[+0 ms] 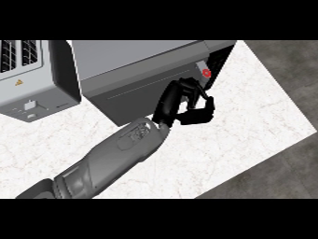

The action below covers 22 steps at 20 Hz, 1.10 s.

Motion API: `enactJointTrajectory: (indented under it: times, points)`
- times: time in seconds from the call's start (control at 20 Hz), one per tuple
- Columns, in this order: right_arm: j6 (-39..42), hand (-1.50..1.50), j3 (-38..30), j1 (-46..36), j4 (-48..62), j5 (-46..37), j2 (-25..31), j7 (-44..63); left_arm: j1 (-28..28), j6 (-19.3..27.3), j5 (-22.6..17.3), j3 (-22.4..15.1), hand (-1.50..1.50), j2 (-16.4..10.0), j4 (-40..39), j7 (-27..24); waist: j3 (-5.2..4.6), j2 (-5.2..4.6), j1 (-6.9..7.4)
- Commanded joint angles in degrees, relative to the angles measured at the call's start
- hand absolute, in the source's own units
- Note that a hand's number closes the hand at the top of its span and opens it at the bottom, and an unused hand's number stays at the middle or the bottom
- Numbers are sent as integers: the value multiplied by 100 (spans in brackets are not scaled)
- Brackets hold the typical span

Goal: Pick up the milk, place it into the microwave and close the microwave

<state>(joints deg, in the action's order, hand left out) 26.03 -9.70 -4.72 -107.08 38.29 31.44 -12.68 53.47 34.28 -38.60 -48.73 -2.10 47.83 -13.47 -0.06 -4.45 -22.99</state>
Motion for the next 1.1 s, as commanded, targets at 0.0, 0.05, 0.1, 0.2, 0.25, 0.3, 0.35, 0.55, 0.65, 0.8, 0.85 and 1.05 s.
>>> enactJointTrajectory:
  times: [0.0, 0.05, 0.1, 0.2, 0.25, 0.3, 0.35, 0.55, 0.65, 0.8, 0.85, 1.05]
  points:
    - [11, -150, -101, -98, 33, 49, 160, 95, 723, -59, 0, 147, 150, 199, -187, -85, -4, -49, -155]
    - [28, -150, -102, -71, 16, 29, 183, 104, 725, -57, 18, 132, 150, 199, -216, -147, -3, -45, -174]
    - [47, -150, -119, -140, 4, 88, 231, 134, 787, -47, -35, 160, 150, 199, -202, -100, -5, -19, -123]
    - [62, -150, -192, -229, 70, 153, 288, 138, 785, 20, -50, 111, 150, 199, -218, -116, 4, -53, -143]
    - [58, -150, -177, -196, 105, 198, 249, 142, 815, 42, -104, 146, 150, 200, -202, -103, 10, -57, -161]
    - [61, -150, -182, -253, 119, 253, 292, 193, 815, 61, -71, 83, 150, 200, -212, -146, 4, -61, -134]
    - [79, -150, -202, -245, 122, 290, 285, 171, 823, 89, -106, 111, 150, 200, -231, -142, 11, -61, -174]
    - [127, -150, -209, -327, 152, 374, 379, 251, 858, 191, -166, 47, 150, 200, -236, -154, 9, -68, -201]
    - [138, -150, -231, -365, 164, 464, 391, 263, 876, 229, -212, 45, 150, 200, -238, -153, 11, -62, -230]
    - [149, -150, -232, -381, 221, 542, 407, 306, 914, 309, -279, 48, 150, 200, -240, -148, 17, -76, -254]
    - [154, -150, -298, -418, 193, 573, 466, 311, 900, 308, -285, 40, 150, 199, -271, -159, 11, -48, -261]
    - [186, -150, -271, -478, 262, 732, 455, 351, 920, 385, -349, 3, 150, 199, -247, -193, 18, -73, -254]
